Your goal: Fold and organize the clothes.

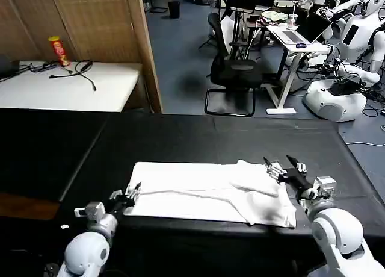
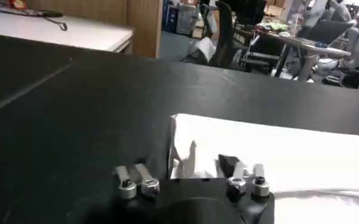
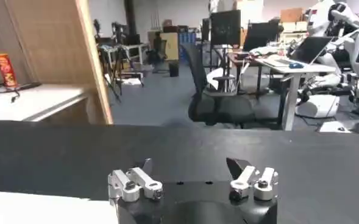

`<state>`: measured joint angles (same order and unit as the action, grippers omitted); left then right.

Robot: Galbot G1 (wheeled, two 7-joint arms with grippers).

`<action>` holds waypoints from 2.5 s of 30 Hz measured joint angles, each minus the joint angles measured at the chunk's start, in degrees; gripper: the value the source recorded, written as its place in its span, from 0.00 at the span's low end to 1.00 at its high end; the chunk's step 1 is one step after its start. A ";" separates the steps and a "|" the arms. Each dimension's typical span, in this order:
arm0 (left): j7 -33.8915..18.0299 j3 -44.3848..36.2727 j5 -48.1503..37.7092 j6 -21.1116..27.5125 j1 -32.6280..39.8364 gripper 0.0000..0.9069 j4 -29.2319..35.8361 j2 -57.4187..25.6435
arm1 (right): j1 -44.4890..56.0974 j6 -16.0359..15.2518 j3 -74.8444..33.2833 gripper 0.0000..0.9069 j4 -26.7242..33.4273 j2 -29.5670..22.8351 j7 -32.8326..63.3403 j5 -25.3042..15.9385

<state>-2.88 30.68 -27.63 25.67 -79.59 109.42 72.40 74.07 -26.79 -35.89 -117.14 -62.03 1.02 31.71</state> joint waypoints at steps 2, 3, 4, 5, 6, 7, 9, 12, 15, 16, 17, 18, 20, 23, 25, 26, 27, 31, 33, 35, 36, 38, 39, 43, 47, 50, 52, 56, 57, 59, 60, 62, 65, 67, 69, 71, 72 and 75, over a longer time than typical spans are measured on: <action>-0.02 0.06 0.26 0.18 -0.01 0.00 -0.10 0.05 | -0.13 0.05 0.05 0.97 0.02 -0.06 -0.08 -0.10; 0.00 0.15 0.50 0.27 0.04 0.00 -0.16 -0.01 | -0.17 0.06 0.08 0.97 0.05 -0.07 -0.11 -0.11; 0.04 0.12 0.75 0.41 0.12 0.00 -0.14 -0.16 | -0.21 0.07 0.09 0.97 0.08 -0.08 -0.12 -0.11; 0.09 0.11 1.21 0.47 0.20 0.00 -0.09 -0.36 | -0.26 0.08 0.10 0.97 0.10 -0.08 -0.13 -0.11; 0.23 0.18 1.93 0.49 0.32 0.00 -0.16 -0.58 | -0.33 0.08 0.10 0.97 0.12 -0.09 -0.13 -0.11; 0.43 0.34 2.83 0.45 0.43 0.00 -0.28 -0.87 | -0.43 0.08 0.09 0.97 0.19 -0.09 -0.13 -0.11; 0.63 0.95 4.80 0.11 0.57 0.00 -0.46 -1.70 | -0.66 0.08 0.03 0.97 0.29 -0.09 -0.11 -0.09; 1.57 1.98 8.97 -1.55 0.68 0.00 -1.06 -3.80 | -0.86 0.08 -0.08 0.97 0.59 -0.21 -0.04 -0.04; 2.09 3.90 12.34 -3.73 0.74 0.00 -2.09 -7.84 | -0.82 0.08 -0.10 0.97 0.97 -0.63 0.00 -0.05; 2.25 4.74 12.39 -4.15 0.75 0.00 -2.47 -9.46 | -0.79 0.10 -0.08 0.97 1.10 -0.85 0.02 -0.09; 2.39 5.55 12.24 -4.49 0.76 0.00 -2.82 -11.13 | -0.75 0.14 0.00 0.97 1.20 -1.10 0.02 -0.14; 2.53 6.50 12.15 -4.80 0.77 0.00 -3.35 -13.10 | -0.72 0.16 0.11 0.97 1.33 -1.32 0.02 -0.31; 2.53 8.17 11.79 -5.01 0.93 0.00 -4.04 -16.51 | -0.70 0.25 0.43 0.97 1.48 -1.79 0.02 -0.86; 2.48 8.93 11.34 -4.46 0.78 0.00 -3.72 -19.59 | -0.64 0.25 0.62 0.97 1.48 -2.33 0.02 -1.31; 2.25 8.61 11.66 -3.72 0.55 0.00 -2.80 -20.00 | -0.49 0.26 0.58 0.97 1.37 -2.49 0.02 -1.52; 2.08 8.23 11.88 -3.36 0.44 0.00 -2.28 -19.92 | -0.34 0.26 0.47 0.97 1.26 -2.52 0.02 -1.60; 1.87 7.65 11.97 -2.94 0.29 0.00 -1.49 -19.47 | -0.20 0.29 0.34 0.97 1.16 -2.53 0.02 -1.71; 0.63 4.32 10.57 -1.19 0.22 0.00 2.18 -15.88 | 0.86 0.57 -0.49 0.97 0.59 -2.63 0.01 -2.25; -0.33 1.90 9.64 -0.37 0.67 0.00 4.09 -13.70 | 1.50 0.65 -0.87 0.97 0.33 -2.70 -0.02 -2.41; -1.22 -0.96 8.82 0.04 1.26 0.00 5.68 -11.57 | 2.09 0.71 -1.33 0.97 0.11 -2.88 -0.02 -2.53; -1.62 -2.60 8.02 0.33 1.70 0.00 6.34 -10.35 | 2.34 0.71 -1.51 0.97 0.07 -2.94 -0.02 -2.57; -2.22 -5.49 6.64 0.81 2.41 0.00 7.03 -8.28 | 2.88 0.72 -1.84 0.97 0.00 -3.06 -0.03 -2.84; -2.84 -7.12 5.23 1.14 2.88 0.00 7.16 -7.16 | 3.10 0.72 -1.91 0.97 -0.07 -3.08 -0.03 -2.96; -3.79 -12.54 2.46 1.76 4.77 0.00 7.19 -2.49 | 3.55 0.70 -2.24 0.97 -0.26 -3.07 -0.02 -3.19; -4.04 -17.07 0.66 1.79 6.67 0.00 6.48 1.72 | 4.02 0.76 -2.30 0.97 0.02 -3.12 -0.18 -3.71; -4.25 -19.61 -1.86 1.99 8.06 0.00 6.03 4.39 | 4.36 0.94 -2.06 0.97 0.37 -3.32 -0.43 -4.34; -4.30 -21.01 -2.28 2.04 9.04 0.00 5.59 6.13 | 4.43 0.97 -1.92 0.97 0.41 -3.49 -0.47 -4.49; -3.89 -23.24 -1.02 1.98 10.25 0.00 4.68 8.31 | 4.45 0.98 -1.84 0.97 0.25 -3.61 -0.50 -4.57; -3.60 -23.68 -0.10 1.98 10.36 0.29 4.40 8.78 | 4.46 0.98 -1.82 0.97 0.13 -3.61 -0.53 -4.58; -3.48 -24.30 1.35 1.90 10.45 0.97 3.94 9.44 | 4.50 0.97 -1.62 0.97 -0.04 -3.51 -0.80 -4.59; -3.29 -24.48 1.61 1.71 10.42 0.97 3.68 9.79 | 4.45 0.98 -1.49 0.97 -0.13 -3.43 -0.93 -4.58; -3.00 -25.05 1.66 1.53 10.15 0.97 3.31 10.60 | 4.23 0.96 -1.19 0.97 -0.17 -3.19 -1.13 -4.58; -3.01 -25.56 0.10 1.51 9.84 0.97 2.82 11.71 | 3.56 0.90 -0.26 0.97 0.08 -2.63 -1.61 -4.56; -3.44 -25.62 -1.27 1.52 9.55 0.97 2.06 12.76 | 3.08 0.77 0.63 0.97 0.25 -2.36 -1.87 -4.54; -4.05 -25.63 -1.79 1.52 9.23 0.97 1.45 13.99 | 2.68 0.67 1.62 0.97 0.29 -2.08 -2.21 -4.47; -4.11 -25.31 -1.53 1.29 8.82 0.97 1.26 15.24 | 2.09 0.63 3.06 0.97 0.28 -1.72 -2.53 -4.41; -4.03 -25.08 -1.49 1.19 8.72 0.97 1.33 15.53 | 1.76 0.61 3.88 0.97 0.29 -1.48 -2.78 -4.41; -2.57 -23.46 0.23 -0.19 8.69 0.97 3.12 15.16 | 0.52 0.55 7.37 0.97 0.68 -0.79 -3.55 -4.66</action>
<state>-5.46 7.22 -27.39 25.48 -70.90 112.54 87.56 74.59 -26.24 -28.52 -116.46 -62.82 -2.53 27.05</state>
